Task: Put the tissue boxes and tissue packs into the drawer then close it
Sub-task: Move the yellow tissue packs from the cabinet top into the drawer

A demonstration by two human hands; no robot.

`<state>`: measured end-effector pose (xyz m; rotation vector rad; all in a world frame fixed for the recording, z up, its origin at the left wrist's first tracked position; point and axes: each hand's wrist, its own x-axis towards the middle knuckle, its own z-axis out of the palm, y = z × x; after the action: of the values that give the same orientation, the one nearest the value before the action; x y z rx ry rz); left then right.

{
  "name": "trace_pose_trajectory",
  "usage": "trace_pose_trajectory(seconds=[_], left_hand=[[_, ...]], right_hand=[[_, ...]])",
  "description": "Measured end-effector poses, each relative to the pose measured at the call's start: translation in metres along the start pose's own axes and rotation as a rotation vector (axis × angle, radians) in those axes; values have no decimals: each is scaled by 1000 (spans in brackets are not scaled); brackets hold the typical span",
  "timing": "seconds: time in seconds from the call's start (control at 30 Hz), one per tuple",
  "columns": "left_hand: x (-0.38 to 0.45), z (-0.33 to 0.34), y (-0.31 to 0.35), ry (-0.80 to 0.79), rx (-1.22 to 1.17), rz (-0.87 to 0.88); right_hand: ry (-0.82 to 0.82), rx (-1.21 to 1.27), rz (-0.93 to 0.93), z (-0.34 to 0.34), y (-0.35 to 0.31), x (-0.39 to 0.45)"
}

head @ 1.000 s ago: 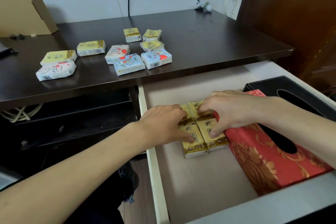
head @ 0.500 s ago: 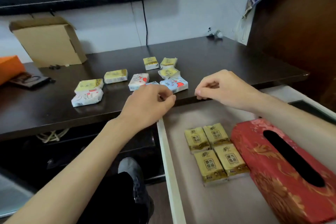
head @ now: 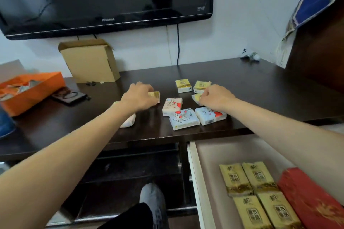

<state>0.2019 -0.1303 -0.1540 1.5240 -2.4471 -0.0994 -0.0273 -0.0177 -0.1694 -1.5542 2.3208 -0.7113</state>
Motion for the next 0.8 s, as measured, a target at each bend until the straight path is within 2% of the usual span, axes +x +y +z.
trace_pose_trajectory(seconds=[0.07, 0.1, 0.27, 0.4, 0.5, 0.6, 0.8], left_hand=[[16, 0, -11, -169, 77, -1], [22, 1, -15, -200, 93, 14], [35, 3, -20, -116, 134, 99], [33, 2, -14, -86, 159, 48], [24, -9, -3, 44, 128, 9], [9, -14, 23, 119, -8, 90], [-38, 6, 110, 71, -172, 331]], right_hand=[[16, -79, 25, 8, -2, 8], [41, -100, 30, 10, -3, 11], [94, -43, 37, 11, 0, 21], [158, 103, -13, 5, 6, 17], [222, 208, -29, -5, 12, 7], [261, 254, -47, -16, 25, -10], [297, 186, 2, -51, 77, -53]])
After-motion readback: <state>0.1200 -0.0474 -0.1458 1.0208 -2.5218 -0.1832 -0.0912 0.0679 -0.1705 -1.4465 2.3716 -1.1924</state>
